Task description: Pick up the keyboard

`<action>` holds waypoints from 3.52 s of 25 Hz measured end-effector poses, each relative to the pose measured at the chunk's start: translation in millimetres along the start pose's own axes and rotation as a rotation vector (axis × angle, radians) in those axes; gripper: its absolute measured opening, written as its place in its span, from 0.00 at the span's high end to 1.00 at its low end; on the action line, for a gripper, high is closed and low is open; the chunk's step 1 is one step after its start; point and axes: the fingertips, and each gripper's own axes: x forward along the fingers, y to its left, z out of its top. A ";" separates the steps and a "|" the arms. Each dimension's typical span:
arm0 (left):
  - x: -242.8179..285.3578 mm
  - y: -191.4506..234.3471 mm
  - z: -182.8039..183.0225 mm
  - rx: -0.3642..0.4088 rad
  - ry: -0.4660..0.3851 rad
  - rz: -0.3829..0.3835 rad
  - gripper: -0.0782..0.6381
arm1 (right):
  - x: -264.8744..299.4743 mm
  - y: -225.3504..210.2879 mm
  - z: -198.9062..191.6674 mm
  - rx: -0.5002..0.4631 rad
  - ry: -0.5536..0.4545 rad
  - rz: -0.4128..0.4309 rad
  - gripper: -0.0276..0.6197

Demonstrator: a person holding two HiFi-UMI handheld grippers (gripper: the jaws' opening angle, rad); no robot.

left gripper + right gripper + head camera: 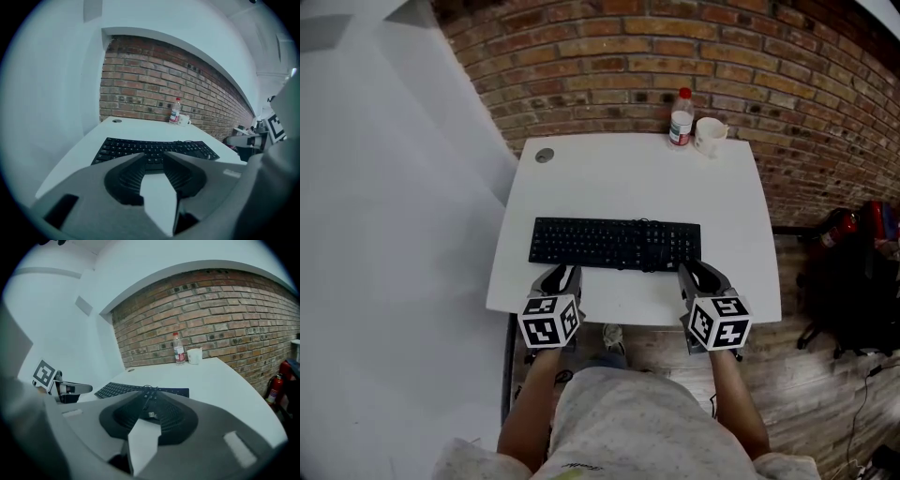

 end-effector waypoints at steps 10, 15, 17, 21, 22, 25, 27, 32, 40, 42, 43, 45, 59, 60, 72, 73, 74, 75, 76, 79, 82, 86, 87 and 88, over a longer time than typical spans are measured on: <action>58.9 62.1 8.3 -0.004 0.073 0.061 0.52 | 57.4 -46.3 -4.1 0.027 0.094 -0.092 0.67; 77.5 89.2 8.0 -0.005 0.118 0.085 0.44 | 79.1 -64.3 -8.5 0.049 0.137 -0.135 0.54; 83.5 98.7 8.5 -0.006 0.130 0.089 0.40 | 87.1 -69.2 -10.5 0.060 0.151 -0.148 0.50; 97.9 112.8 9.0 -0.009 0.159 0.073 0.32 | 102.9 -76.1 -14.0 0.082 0.181 -0.172 0.44; 101.0 115.4 8.9 -0.009 0.167 0.070 0.30 | 106.1 -77.5 -15.0 0.088 0.190 -0.178 0.42; 105.9 120.9 8.7 0.001 0.186 0.061 0.28 | 113.3 -80.7 -18.0 0.107 0.213 -0.196 0.39; 107.7 123.1 9.2 0.019 0.197 0.056 0.25 | 116.8 -83.4 -18.2 0.125 0.219 -0.206 0.36; 115.0 135.0 7.6 -0.012 0.225 0.033 0.17 | 123.9 -85.7 -20.2 0.176 0.234 -0.210 0.33; 124.5 131.9 9.6 -0.048 0.254 -0.083 0.24 | 130.7 -80.9 -22.6 0.238 0.252 -0.174 0.35; 127.4 130.2 8.0 -0.064 0.265 -0.113 0.27 | 131.8 -80.5 -22.8 0.241 0.256 -0.172 0.35; 128.4 130.5 7.7 -0.070 0.263 -0.119 0.27 | 132.4 -80.3 -22.9 0.241 0.255 -0.172 0.35; 129.0 131.3 7.8 -0.075 0.259 -0.123 0.27 | 133.1 -80.1 -23.1 0.240 0.253 -0.174 0.35; 124.3 134.7 10.1 -0.073 0.221 -0.115 0.31 | 132.7 -79.3 -22.2 0.240 0.233 -0.177 0.35; 123.2 134.0 12.0 -0.071 0.206 -0.113 0.31 | 131.9 -79.2 -19.9 0.242 0.222 -0.175 0.36; 108.8 122.8 25.7 -0.129 0.070 -0.066 0.32 | 121.8 -84.3 10.6 0.186 0.126 -0.151 0.38; 106.2 121.1 30.4 -0.126 0.053 -0.065 0.32 | 120.0 -84.0 15.6 0.179 0.112 -0.146 0.38; 103.1 119.4 35.8 -0.121 0.034 -0.063 0.32 | 118.0 -83.1 21.1 0.173 0.098 -0.141 0.38; 99.3 118.0 42.1 -0.115 0.015 -0.060 0.32 | 115.8 -81.9 27.1 0.168 0.083 -0.135 0.38; 95.3 116.8 49.4 -0.107 -0.006 -0.057 0.32 | 113.8 -80.3 33.8 0.164 0.066 -0.129 0.38; 83.9 113.3 74.3 -0.079 -0.074 -0.053 0.32 | 107.8 -75.7 55.3 0.153 0.016 -0.113 0.38; 69.8 107.2 100.8 -0.056 -0.144 -0.050 0.32 | 98.2 -70.7 80.3 0.135 -0.044 -0.097 0.38; 50.8 100.3 130.5 -0.045 -0.230 -0.052 0.32 | 82.7 -61.0 115.3 0.093 -0.126 -0.083 0.38; 46.5 99.0 136.5 -0.045 -0.249 -0.055 0.32 | 78.8 -58.3 123.6 0.080 -0.145 -0.082 0.38; 42.0 97.8 142.3 -0.046 -0.267 -0.056 0.32 | 74.9 -55.6 131.8 0.067 -0.162 -0.080 0.38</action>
